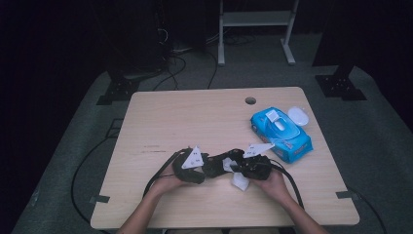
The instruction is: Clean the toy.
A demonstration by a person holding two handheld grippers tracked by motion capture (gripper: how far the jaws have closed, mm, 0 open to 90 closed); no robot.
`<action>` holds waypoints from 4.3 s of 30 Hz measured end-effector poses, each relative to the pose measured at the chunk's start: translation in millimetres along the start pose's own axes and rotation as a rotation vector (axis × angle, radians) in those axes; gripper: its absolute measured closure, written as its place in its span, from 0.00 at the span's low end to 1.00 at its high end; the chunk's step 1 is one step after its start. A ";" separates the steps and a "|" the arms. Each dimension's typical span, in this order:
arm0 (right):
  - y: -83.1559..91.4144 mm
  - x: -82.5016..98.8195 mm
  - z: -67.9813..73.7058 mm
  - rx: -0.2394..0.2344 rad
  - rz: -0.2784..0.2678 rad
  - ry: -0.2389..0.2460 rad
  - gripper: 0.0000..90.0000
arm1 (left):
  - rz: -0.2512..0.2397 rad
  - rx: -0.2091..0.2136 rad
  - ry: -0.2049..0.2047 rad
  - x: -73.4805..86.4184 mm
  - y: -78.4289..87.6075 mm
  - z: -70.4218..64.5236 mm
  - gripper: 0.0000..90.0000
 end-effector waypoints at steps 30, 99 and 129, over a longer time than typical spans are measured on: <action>32.4 -31.6 25.6 -0.051 -0.107 0.036 0.94 | -0.061 0.115 0.183 7.2 -10.9 -2.1 0.62; -6.4 -57.7 35.4 0.015 -0.007 0.110 0.94 | -0.073 0.081 0.162 15.5 -6.2 -0.3 0.65; 19.8 -47.6 3.4 0.102 -0.018 0.085 0.94 | -0.065 0.073 0.158 19.5 -2.1 1.9 0.65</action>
Point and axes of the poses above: each handheld gripper's, and its own axes: y roughly backward along the jaws, x roughly out of its underside, z roughly to its left, the point moved 2 cm from there along -y, roughly forward along the jaws, and after that the axes turned 11 degrees about -y, right-handed, at the moved point
